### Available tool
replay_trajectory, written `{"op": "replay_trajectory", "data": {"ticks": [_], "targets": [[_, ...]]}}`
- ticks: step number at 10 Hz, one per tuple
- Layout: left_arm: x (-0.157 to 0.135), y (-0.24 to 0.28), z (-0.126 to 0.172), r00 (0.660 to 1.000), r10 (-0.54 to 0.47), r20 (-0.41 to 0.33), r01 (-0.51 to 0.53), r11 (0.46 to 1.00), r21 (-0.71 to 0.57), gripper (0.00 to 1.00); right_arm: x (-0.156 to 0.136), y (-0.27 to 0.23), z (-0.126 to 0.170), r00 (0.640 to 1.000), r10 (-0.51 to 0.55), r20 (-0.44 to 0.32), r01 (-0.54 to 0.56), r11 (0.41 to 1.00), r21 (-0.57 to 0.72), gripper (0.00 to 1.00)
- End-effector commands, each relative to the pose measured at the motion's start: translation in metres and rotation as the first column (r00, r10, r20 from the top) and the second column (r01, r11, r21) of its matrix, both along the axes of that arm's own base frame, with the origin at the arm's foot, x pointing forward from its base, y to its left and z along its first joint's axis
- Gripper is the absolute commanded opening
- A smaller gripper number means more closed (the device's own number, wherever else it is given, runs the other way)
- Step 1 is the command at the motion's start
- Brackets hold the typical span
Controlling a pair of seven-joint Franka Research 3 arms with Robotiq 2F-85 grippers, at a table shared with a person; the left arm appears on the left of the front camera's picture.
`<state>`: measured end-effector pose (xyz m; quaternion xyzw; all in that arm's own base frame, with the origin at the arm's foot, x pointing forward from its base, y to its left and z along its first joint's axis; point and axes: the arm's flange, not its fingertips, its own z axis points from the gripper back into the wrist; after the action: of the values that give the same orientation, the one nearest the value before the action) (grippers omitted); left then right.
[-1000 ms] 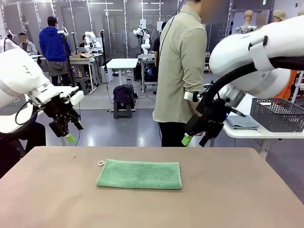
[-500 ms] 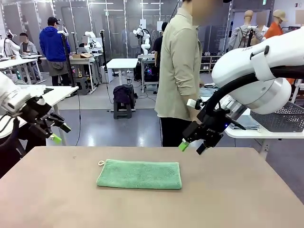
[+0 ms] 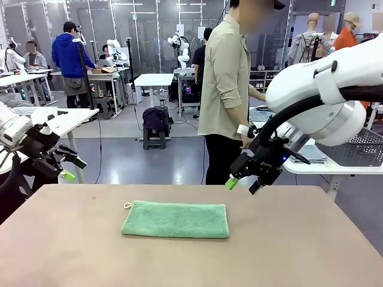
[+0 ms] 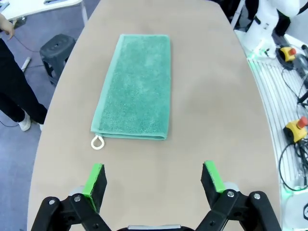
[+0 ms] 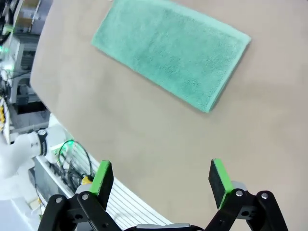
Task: Fold the towels and place them in the basket.
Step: When a person lays out a Towel with hook on the table, fold it in half twice.
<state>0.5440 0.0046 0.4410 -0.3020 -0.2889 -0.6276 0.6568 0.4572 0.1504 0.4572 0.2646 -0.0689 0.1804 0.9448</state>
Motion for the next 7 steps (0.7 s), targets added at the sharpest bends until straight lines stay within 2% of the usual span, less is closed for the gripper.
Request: {"op": "replay_trajectory", "data": {"ticks": [1, 2, 4, 6, 7], "targets": [[0.001, 0.001, 0.002, 1.0, 0.002, -0.01, -0.002, 1.0, 0.018, 1.0, -0.003, 0.024, -0.022, 0.98, -0.195, -0.032, 0.193, 0.979, -0.064, 1.0], [0.001, 0.001, 0.002, 1.0, 0.002, -0.01, -0.002, 1.0, 0.018, 1.0, -0.004, 0.03, -0.031, 0.968, -0.25, -0.004, 0.248, 0.963, -0.108, 1.0], [0.001, 0.001, 0.002, 1.0, 0.002, -0.01, -0.002, 1.0, 0.018, 1.0, -0.003, 0.047, -0.05, 0.946, -0.325, 0.008, 0.324, 0.939, -0.116, 1.0], [0.001, 0.001, 0.002, 1.0, 0.002, -0.01, -0.002, 1.0, 0.018, 1.0, 0.008, 0.064, -0.069, 0.924, -0.382, -0.035, 0.375, 0.919, -0.123, 1.0], [0.001, 0.001, 0.002, 1.0, 0.002, -0.01, -0.002, 1.0, 0.018, 1.0, 0.015, 0.07, -0.078, 0.912, -0.401, -0.082, 0.39, 0.912, -0.126, 1.0]]}}
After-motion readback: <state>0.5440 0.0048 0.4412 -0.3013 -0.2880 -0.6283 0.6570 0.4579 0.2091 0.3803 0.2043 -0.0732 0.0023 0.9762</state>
